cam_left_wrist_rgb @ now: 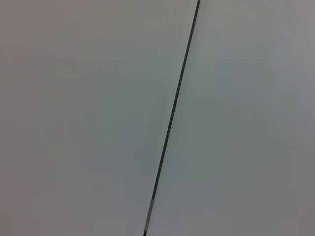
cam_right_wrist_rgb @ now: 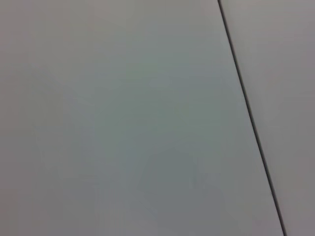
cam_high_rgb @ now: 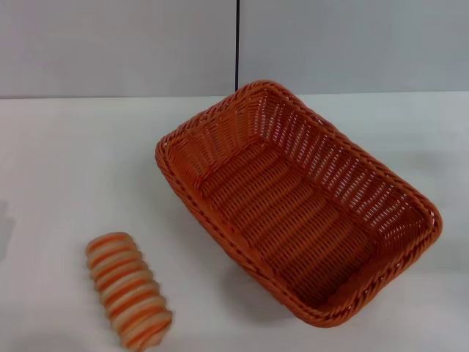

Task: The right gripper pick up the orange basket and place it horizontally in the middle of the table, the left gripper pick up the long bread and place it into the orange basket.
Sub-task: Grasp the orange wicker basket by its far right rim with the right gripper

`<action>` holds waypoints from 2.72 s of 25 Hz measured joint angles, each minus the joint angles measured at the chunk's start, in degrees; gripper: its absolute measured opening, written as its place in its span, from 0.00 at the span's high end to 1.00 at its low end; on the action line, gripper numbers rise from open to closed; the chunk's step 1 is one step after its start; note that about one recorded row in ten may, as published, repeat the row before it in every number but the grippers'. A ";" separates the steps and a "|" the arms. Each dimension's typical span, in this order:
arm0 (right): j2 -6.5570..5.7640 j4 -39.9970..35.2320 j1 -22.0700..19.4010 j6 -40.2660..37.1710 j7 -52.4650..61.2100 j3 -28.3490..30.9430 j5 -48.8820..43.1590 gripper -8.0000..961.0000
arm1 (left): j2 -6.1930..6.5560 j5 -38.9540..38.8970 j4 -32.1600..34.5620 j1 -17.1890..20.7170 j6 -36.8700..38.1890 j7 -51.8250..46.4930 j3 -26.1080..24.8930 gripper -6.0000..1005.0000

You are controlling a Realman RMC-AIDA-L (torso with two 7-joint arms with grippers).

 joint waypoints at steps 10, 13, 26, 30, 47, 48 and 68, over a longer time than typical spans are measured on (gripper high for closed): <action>0.06 1.03 -0.57 0.30 0.15 -0.31 -0.31 0.42 | 0.08 0.00 0.29 -0.68 0.50 0.21 0.24 0.17; 0.07 1.23 -0.85 0.86 0.19 -0.30 -0.34 0.42 | 0.11 0.01 0.43 -0.84 0.49 0.02 0.17 0.17; -0.14 -18.38 -6.57 -1.26 20.83 -0.52 -20.78 0.42 | 0.32 -0.39 1.98 -3.12 -1.27 -0.03 -0.41 0.17; 0.04 -30.16 -7.73 -3.89 35.99 -0.28 -29.62 0.42 | 0.34 -0.36 2.15 -3.32 -1.44 -0.04 -0.39 0.17; -1.24 -63.67 7.22 0.18 101.86 -10.88 -76.94 0.42 | 0.28 -0.10 3.44 -4.86 -4.90 0.49 -0.20 0.17; -1.34 -63.38 8.14 0.71 103.17 -11.23 -78.06 0.42 | 0.28 -0.15 3.61 -4.86 -4.98 0.49 -0.29 0.17; -1.78 -44.18 24.04 -1.31 112.14 -12.59 -92.34 0.43 | 0.43 -0.53 5.05 -4.10 -6.64 -0.08 -1.31 0.17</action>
